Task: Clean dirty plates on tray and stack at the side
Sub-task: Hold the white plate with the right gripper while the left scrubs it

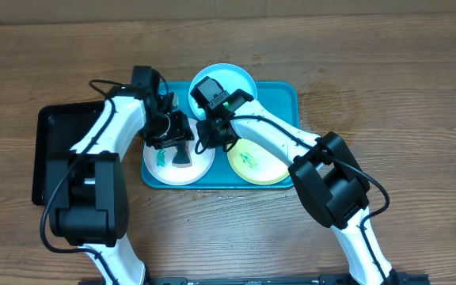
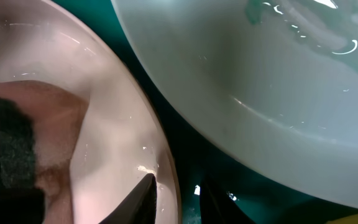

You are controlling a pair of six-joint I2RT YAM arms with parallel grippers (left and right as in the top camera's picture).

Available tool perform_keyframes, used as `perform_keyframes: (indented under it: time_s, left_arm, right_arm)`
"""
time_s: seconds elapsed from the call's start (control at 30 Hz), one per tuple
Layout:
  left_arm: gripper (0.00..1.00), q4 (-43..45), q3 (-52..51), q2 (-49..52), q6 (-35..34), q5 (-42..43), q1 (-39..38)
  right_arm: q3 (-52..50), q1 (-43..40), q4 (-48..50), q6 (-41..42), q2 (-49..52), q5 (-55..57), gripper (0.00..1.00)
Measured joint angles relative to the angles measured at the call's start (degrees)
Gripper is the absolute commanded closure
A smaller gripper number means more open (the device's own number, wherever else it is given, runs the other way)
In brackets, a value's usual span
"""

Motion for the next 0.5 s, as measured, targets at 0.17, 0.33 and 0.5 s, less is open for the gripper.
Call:
perform_keyframes:
  time_s: [0.17,0.33,0.5]
  left_arm:
    - [0.52,-0.72,-0.13,0.39,-0.37,-3.32,-0.09]
    - [0.59,-1.84,-0.15,0.46,-0.9,-6.34,-0.09]
    - [0.59,-1.81,-0.15,0.46,-0.94,-7.3,-0.09]
  right_arm:
    - [0.0,0.0,-0.11,-0.02,0.0,0.0,0.75]
    - [0.0,0.0,-0.09,0.02,0.0,-0.02,0.75]
    - [0.0,0.0,-0.11,-0.02,0.0,-0.02,0.75]
